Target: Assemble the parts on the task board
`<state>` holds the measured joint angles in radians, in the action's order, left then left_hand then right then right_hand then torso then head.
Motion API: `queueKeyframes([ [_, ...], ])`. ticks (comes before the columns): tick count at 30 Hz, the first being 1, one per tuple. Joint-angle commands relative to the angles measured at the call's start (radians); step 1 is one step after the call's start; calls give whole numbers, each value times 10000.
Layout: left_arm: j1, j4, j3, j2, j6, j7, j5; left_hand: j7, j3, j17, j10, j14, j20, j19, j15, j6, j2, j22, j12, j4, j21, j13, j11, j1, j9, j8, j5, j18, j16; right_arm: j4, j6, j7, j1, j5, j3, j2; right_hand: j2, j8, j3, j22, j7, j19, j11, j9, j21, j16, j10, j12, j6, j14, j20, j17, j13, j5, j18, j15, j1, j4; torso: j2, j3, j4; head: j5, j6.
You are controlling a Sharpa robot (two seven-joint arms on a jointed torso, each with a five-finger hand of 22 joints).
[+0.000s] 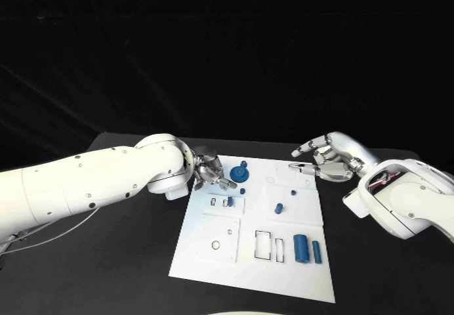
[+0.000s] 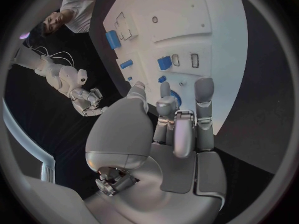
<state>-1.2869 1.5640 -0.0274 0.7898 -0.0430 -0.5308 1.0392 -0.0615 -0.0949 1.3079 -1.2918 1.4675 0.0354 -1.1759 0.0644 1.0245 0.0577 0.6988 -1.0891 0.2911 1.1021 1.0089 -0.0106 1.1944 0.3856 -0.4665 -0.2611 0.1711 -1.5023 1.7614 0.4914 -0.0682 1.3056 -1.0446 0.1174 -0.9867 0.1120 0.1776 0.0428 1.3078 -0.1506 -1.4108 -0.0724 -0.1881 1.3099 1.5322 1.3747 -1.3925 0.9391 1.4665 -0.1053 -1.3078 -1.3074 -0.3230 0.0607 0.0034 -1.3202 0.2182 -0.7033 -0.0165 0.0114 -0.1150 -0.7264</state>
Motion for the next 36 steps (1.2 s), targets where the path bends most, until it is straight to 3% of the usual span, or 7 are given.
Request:
queueKeyframes([
  [1, -17, -82, -17, -152, -304, -1112, 294, 23, -4, 1700, -84, 779, 0, -112, 54, -87, -109, 110, -92, 29, 94, 65, -9, -86, 32, -54, 0, -188, -91, -28, 133, 121, 1, -19, -1, 13, -75, 65, -72, 546, 24, 75, 56, 14, -83, -62, -8, 50, 15, 800, 28, -1721, -384, -70, 81, -84, -1, -12, -21, 8, -1, 1, -40],
  [23, -8, -341, -40, -700, -968, -1629, 442, 11, -98, 1797, -21, 805, 4, -137, 43, -181, -199, 330, -57, 29, 282, 29, 3, -283, 140, -122, 3, -216, -157, -94, 501, 203, -6, -11, 0, 80, -93, 147, -210, 204, 2, 348, 39, 54, -583, -239, -435, 448, -156, 718, 31, -1417, 76, -342, 187, -79, 66, 134, -30, -2, 10, -71, -167],
  [32, 10, -506, -64, -951, -1184, -1650, 436, 5, -105, 1860, -11, 821, 8, -147, 37, -220, -234, 404, -62, 21, 338, 39, 9, -298, 160, -126, -2, -227, -198, -117, 477, 174, -14, -11, 0, 89, -95, 153, -216, 195, 2, 354, 39, 55, -597, -243, -434, 447, -158, 716, 31, -1409, 75, -352, 190, -79, 71, 143, -36, 10, 15, -42, -178],
  [36, 16, -549, -74, -1008, -1209, -1649, 434, 3, -102, 1814, 22, 807, 10, -116, 34, -236, -249, 359, -17, 16, 320, -12, 11, -285, 168, -128, -5, -218, -170, -116, 468, 157, -15, -11, 0, 93, -98, 158, -219, 173, 3, 371, 39, 55, -627, -253, -450, 461, -159, 712, 30, -1392, 93, -355, 197, -79, 71, 147, -38, -2, 17, -23, -195],
])
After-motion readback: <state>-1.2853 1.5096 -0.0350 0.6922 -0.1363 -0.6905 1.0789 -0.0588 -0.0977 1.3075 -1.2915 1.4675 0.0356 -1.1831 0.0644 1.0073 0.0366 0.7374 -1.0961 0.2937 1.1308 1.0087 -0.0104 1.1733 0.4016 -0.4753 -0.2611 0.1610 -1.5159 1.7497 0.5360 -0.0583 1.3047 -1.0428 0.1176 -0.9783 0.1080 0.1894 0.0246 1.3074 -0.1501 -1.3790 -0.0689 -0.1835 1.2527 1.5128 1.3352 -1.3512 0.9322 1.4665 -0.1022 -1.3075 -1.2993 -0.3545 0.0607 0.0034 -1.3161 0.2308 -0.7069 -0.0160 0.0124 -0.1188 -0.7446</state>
